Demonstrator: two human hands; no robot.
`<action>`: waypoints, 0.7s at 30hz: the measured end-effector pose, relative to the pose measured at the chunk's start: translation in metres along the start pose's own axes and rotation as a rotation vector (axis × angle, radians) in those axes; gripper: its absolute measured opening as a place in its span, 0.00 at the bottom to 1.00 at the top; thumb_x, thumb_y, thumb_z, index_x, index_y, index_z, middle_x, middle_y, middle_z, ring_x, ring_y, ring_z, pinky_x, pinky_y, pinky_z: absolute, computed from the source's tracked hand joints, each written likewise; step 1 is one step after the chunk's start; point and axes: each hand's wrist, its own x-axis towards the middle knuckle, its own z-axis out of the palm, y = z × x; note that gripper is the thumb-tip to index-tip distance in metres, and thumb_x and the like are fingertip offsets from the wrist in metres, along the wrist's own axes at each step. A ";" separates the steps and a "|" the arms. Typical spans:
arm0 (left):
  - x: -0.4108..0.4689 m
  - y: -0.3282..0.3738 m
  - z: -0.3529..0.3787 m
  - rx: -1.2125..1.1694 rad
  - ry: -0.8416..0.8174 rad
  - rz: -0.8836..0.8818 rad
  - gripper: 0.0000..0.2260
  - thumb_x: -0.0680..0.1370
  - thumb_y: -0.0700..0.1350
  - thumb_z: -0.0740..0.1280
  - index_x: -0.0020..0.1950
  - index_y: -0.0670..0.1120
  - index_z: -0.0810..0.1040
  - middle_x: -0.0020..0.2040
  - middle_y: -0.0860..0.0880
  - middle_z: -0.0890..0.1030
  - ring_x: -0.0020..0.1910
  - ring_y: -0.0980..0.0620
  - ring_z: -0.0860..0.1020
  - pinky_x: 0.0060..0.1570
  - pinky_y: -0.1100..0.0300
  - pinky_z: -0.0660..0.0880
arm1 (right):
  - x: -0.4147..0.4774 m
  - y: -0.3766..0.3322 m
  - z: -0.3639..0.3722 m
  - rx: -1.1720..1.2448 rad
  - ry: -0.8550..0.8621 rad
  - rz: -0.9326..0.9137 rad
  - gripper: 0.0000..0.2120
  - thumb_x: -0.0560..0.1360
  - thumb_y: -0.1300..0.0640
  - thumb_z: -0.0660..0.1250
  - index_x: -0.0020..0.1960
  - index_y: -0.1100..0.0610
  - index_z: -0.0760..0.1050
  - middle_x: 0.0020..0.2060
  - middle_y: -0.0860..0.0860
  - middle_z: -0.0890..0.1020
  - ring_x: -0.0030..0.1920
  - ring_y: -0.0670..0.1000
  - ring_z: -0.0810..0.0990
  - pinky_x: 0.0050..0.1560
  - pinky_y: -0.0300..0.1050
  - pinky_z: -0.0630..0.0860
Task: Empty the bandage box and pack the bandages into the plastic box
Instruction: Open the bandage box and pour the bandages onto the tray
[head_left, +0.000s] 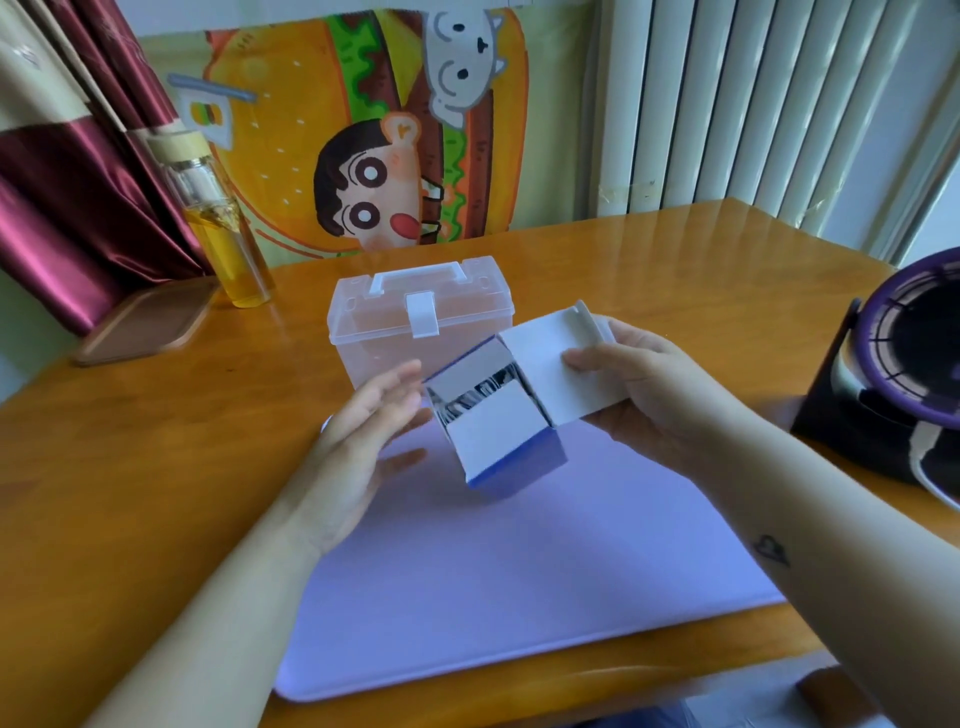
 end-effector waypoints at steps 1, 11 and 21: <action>-0.001 0.004 0.000 0.055 -0.020 0.041 0.22 0.68 0.59 0.67 0.61 0.59 0.75 0.60 0.58 0.79 0.62 0.57 0.75 0.56 0.56 0.72 | 0.001 -0.002 0.002 -0.033 -0.021 -0.007 0.13 0.76 0.68 0.57 0.56 0.58 0.76 0.44 0.55 0.81 0.42 0.51 0.81 0.40 0.44 0.79; 0.001 0.021 0.016 0.829 0.049 0.441 0.21 0.71 0.59 0.66 0.63 0.59 0.73 0.56 0.62 0.77 0.57 0.62 0.74 0.52 0.68 0.72 | 0.008 -0.003 0.004 -0.015 0.003 0.094 0.12 0.76 0.65 0.59 0.56 0.58 0.75 0.48 0.58 0.78 0.48 0.56 0.77 0.49 0.49 0.73; 0.004 0.033 0.035 0.863 0.347 0.549 0.14 0.75 0.48 0.62 0.30 0.50 0.67 0.25 0.53 0.66 0.27 0.53 0.67 0.25 0.66 0.60 | 0.002 -0.009 -0.004 -0.403 0.562 -0.300 0.29 0.65 0.38 0.70 0.62 0.48 0.71 0.56 0.46 0.78 0.55 0.46 0.78 0.53 0.44 0.76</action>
